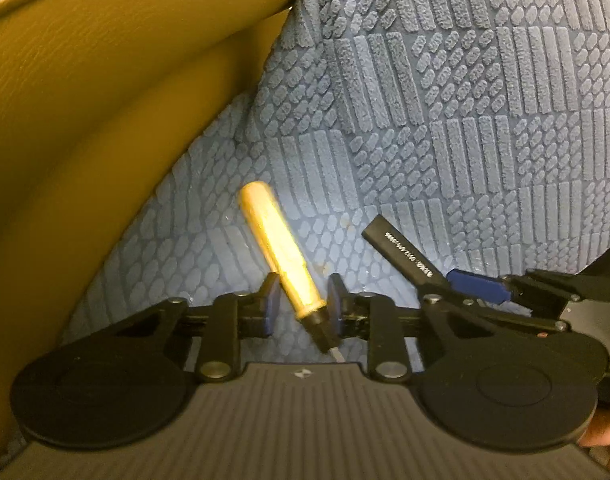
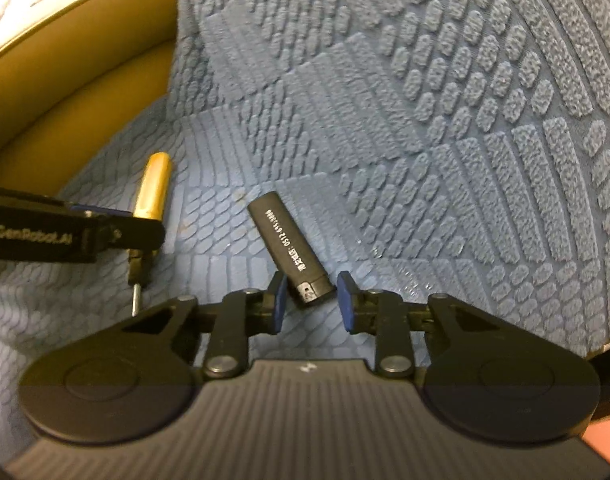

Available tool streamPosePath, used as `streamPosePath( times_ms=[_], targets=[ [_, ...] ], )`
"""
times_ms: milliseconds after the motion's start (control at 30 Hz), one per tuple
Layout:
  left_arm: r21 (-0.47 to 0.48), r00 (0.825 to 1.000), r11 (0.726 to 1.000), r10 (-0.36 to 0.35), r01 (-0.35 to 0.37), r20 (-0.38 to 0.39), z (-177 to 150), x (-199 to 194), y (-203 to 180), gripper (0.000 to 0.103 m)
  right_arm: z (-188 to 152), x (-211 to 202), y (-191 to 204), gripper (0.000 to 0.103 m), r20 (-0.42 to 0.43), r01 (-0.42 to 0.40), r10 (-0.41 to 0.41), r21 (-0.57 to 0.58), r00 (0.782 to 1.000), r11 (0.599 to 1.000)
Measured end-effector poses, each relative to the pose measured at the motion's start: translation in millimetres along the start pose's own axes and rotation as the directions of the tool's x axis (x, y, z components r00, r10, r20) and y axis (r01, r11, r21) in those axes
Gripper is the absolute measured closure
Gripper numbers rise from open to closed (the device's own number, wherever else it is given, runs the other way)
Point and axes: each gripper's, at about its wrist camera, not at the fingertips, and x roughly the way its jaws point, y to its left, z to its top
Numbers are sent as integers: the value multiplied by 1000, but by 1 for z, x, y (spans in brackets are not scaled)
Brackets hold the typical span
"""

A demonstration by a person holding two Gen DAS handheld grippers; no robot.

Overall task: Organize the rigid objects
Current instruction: 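Close the left gripper on the yellow screwdriver while the right gripper grasps the USB stick, then lift the screwdriver with the left gripper while the right gripper lifts the USB stick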

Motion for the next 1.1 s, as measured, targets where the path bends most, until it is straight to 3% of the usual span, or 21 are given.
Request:
streamPosePath(
  times_ms=[167,300,467,633,867,933,1100],
  targets=[
    [-12,999,999,-34,34,-26,-8,-6,5,82,-3,-5,11,77,-33,40,-40,2,999,999],
    [-27,997,998,-56,55,-48,-13,-9,9,82,-1,-14,16,91,-32,42,-42,18,999,999],
    [-30,995,997,-72,70,-64,-20,-14,11,82,-10,-26,18,91,-44,42,-40,45,998,998],
    [-33,995,997,-78,76,-68,-24,-19,12,82,-14,-35,9,92,3,21,-22,113,1000,993],
    [-23,995,997,-75,74,-61,-26,-18,11,82,-9,-28,5,87,38,19,-26,170,999,985],
    [-24,995,997,-76,75,-59,-27,-18,10,82,-9,-22,5,68,35,32,-39,177,999,984],
    [-24,995,997,-81,80,-59,-27,-17,10,82,-12,-10,-2,66,21,49,-54,192,998,980]
  ],
)
